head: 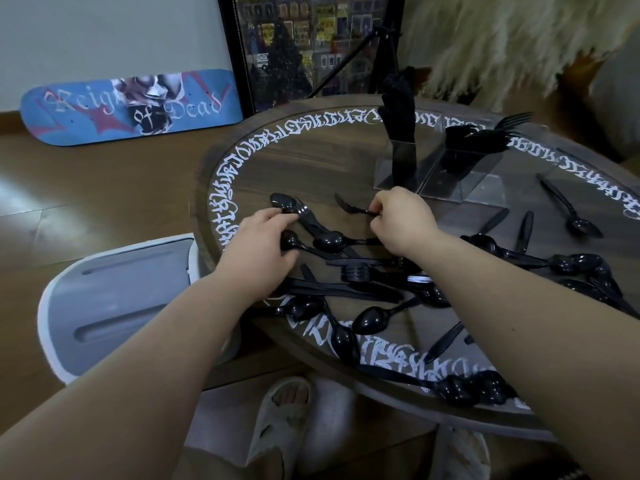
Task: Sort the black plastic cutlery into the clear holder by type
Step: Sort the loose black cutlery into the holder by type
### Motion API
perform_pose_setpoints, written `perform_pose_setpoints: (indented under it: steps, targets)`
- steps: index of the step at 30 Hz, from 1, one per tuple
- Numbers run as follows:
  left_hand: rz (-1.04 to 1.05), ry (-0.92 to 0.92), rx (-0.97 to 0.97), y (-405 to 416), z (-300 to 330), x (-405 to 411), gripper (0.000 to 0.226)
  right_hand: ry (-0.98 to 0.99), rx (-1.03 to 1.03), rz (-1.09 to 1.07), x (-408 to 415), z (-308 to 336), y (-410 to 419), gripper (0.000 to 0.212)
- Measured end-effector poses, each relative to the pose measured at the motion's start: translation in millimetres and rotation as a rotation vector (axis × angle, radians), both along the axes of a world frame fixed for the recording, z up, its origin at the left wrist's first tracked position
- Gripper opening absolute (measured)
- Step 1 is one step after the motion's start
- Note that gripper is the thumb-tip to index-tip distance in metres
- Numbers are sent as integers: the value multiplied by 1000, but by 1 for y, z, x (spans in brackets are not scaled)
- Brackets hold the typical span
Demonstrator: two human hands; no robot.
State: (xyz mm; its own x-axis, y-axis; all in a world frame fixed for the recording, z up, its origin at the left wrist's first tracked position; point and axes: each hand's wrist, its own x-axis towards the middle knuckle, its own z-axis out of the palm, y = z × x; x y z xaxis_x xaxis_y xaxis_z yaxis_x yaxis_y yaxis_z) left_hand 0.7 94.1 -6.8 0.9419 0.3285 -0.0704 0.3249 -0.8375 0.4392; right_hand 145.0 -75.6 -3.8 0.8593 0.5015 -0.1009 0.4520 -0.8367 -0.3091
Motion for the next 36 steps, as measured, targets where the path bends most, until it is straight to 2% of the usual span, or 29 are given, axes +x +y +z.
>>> perform_pose_setpoints:
  steps: [5, 10, 14, 17, 21, 26, 29, 32, 34, 36]
  targets:
    - [69, 48, 30, 10, -3, -3, 44, -4, 93, 100, -13, 4, 24, 7]
    - [88, 28, 0, 11, -3, -1, 35, 57, -5, 138, -19, 0, 45, 22]
    - [85, 8, -23, 12, -4, -1, 32, 192, -9, 44, -15, 2, 48, 16]
    - [89, -19, -67, 11, -2, -2, 35, 224, 36, -8, -13, 1, 42, 15]
    - [37, -67, -144, 4, 5, -4, 32, 152, 180, -25, -12, 10, 23, 16]
    - [-94, 15, -74, -8, 18, -8, 33, 52, 298, -25, -21, 27, -20, 22]
    - [-201, 114, -10, -14, 25, -13, 35, 0, 274, 8, -32, 30, -43, 25]
    - [-219, 165, 54, -10, 30, -20, 33, -65, 168, 70, -44, 25, -57, 10]
    - [-220, 187, 90, -8, 32, -27, 32, -71, 138, 74, -53, 20, -61, 23]
    - [-226, 220, 121, -6, 33, -33, 33, -75, 157, 51, -62, 14, -62, 27]
